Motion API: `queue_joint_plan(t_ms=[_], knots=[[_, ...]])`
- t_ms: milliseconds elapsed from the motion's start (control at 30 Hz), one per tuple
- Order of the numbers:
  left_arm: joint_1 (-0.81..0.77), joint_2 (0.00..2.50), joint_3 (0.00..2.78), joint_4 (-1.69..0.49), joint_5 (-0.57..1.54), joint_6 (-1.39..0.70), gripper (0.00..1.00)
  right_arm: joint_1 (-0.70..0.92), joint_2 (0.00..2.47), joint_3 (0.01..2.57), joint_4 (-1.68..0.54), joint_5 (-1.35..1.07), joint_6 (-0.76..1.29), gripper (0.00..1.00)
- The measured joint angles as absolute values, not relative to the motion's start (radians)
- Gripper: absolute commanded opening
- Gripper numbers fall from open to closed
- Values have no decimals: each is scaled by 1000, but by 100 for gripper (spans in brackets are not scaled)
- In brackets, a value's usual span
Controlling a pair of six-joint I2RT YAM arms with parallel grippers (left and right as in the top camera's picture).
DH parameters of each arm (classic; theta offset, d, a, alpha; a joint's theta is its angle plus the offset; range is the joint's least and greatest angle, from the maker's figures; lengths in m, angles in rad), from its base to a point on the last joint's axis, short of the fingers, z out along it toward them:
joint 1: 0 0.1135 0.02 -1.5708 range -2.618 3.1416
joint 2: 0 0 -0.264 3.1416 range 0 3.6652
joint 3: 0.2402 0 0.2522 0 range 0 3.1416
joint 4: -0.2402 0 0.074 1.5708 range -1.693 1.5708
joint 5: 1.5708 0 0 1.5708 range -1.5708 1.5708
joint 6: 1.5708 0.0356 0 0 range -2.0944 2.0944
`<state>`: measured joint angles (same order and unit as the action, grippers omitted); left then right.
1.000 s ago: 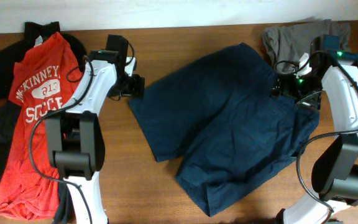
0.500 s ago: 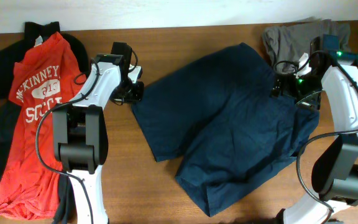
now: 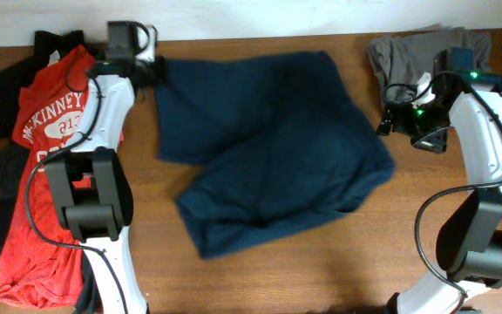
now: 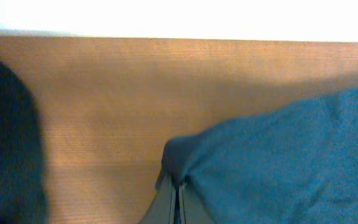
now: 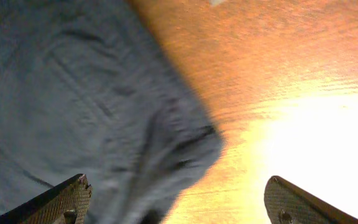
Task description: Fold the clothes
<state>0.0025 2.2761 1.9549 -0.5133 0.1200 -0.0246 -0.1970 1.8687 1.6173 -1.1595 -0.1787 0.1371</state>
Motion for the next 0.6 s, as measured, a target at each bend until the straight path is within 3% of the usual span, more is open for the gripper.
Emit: queue_joint_plan(t_ms=[33, 67, 100, 133, 333, 600], knots=[[8, 2276, 1966, -466, 119, -28, 12, -191, 1869, 1617, -1154, -180, 137, 93], [9, 2276, 1972, -433, 117, -30, 40, -178, 1869, 1617, -1139, -182, 136, 93], [7, 2276, 1976, -406, 116, -31, 83, -163, 1869, 1617, -1132, -186, 136, 93], [4, 2276, 1977, -385, 116, -31, 99, -147, 1869, 1617, -1122, -186, 136, 93], [-35, 2276, 1988, -414, 118, -34, 99, -108, 1869, 1617, -1101, -194, 135, 93], [-42, 2278, 2256, -1209, 214, -39, 99, -108, 1868, 1617, -1110, -197, 102, 93]])
